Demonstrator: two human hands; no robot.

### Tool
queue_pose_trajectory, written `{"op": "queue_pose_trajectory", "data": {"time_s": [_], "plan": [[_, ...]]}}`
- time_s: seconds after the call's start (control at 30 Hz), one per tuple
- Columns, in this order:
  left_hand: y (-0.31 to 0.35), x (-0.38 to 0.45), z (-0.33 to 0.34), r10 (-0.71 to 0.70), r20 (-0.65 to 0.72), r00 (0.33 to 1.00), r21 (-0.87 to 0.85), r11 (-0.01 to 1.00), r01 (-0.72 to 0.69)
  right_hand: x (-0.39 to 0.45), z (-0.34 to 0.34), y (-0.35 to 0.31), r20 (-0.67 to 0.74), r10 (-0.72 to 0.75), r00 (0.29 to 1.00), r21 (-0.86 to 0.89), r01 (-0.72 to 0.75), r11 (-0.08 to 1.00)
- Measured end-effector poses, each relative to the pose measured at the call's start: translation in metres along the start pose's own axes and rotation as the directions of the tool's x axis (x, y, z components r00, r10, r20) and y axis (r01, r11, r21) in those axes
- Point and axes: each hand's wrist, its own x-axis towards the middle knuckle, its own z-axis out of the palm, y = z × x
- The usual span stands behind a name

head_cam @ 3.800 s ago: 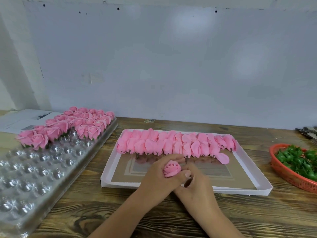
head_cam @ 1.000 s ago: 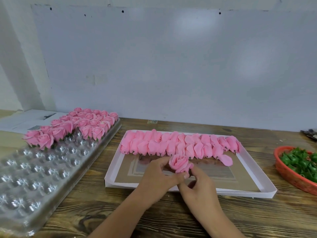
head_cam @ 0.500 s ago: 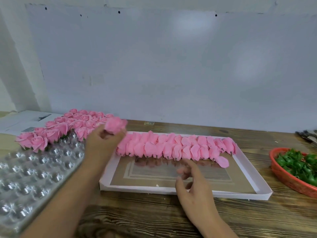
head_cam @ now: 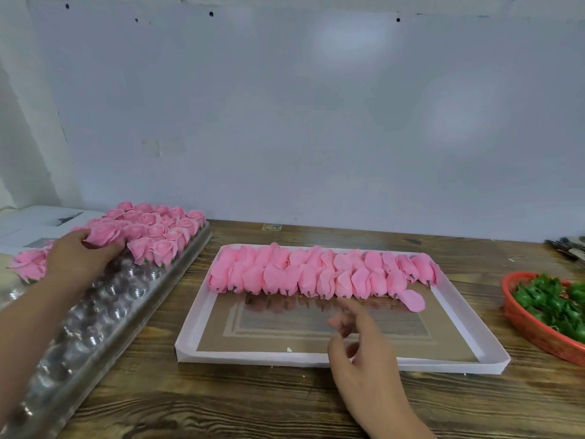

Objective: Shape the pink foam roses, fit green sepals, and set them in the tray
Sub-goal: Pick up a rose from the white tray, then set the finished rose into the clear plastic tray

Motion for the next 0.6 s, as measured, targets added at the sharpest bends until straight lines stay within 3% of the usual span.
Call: {"op": "queue_pose_trajectory", "data": {"time_s": [0.17,0.43,0.6], "plan": [[-0.004,0.004,0.012,0.044,0.066,0.997,0.176,0.983,-0.055,0.0,0.0,0.0,0.007,-0.004,1.0,-0.016,0.004,1.0],[0.001,0.007,0.016,0.142,0.119,0.983,0.311,0.935,-0.172,0.0,0.0,-0.002,0.014,0.023,1.0,-0.022,-0.023,0.999],[0.006,0.011,0.022,0.117,0.129,0.985,0.352,0.923,-0.156,0.0,0.0,-0.001,0.012,0.027,1.0,-0.021,-0.026,0.999]]}}
